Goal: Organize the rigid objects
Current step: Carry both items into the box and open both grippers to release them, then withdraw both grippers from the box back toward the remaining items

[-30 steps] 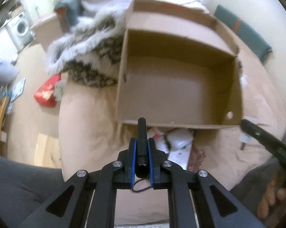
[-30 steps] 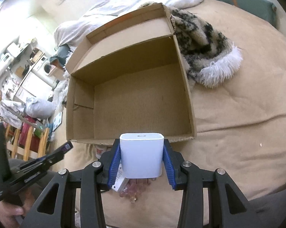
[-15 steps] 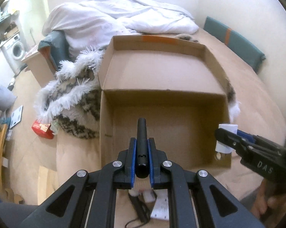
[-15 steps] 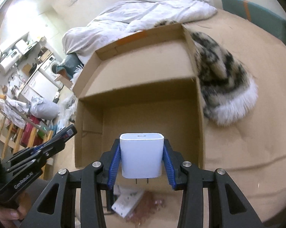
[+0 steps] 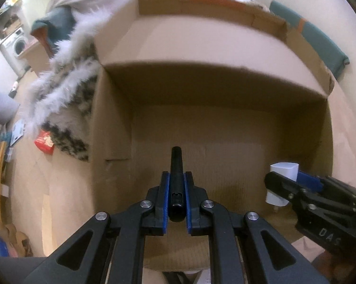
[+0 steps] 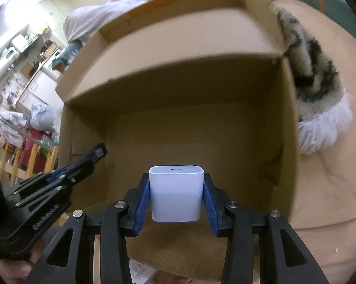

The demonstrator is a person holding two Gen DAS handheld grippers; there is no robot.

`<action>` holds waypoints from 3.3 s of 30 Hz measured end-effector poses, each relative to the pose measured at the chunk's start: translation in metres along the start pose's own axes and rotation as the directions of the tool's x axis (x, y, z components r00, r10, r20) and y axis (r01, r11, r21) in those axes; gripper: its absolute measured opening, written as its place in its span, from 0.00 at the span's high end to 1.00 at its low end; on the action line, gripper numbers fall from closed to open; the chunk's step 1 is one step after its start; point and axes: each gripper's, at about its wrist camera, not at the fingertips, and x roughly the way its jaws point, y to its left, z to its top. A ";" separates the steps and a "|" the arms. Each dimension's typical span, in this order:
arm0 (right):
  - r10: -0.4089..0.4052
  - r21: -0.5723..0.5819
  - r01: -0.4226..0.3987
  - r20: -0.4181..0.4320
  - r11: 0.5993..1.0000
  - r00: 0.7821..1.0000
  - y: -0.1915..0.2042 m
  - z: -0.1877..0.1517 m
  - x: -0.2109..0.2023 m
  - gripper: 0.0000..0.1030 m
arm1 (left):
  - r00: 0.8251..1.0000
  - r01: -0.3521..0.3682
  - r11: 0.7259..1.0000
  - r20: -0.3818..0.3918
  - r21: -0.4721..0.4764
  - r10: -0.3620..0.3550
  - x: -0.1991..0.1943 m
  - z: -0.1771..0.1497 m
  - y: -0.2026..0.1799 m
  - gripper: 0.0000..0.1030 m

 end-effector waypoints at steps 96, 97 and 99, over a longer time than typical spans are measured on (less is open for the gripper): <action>0.011 0.011 -0.013 0.180 1.000 0.984 0.006 -0.072 -0.092 0.00 | 0.996 -0.016 0.979 0.088 -0.203 0.035 -0.062 -0.069 0.069 0.40; 0.014 0.006 -0.016 0.167 1.000 0.986 0.006 -0.074 -0.089 0.00 | 0.996 -0.013 0.978 0.084 -0.209 0.031 -0.060 -0.071 0.071 0.40; 0.020 -0.001 -0.020 0.139 1.000 0.990 0.007 -0.077 -0.083 0.00 | 0.997 -0.011 0.976 0.067 -0.217 0.026 -0.056 -0.074 0.074 0.40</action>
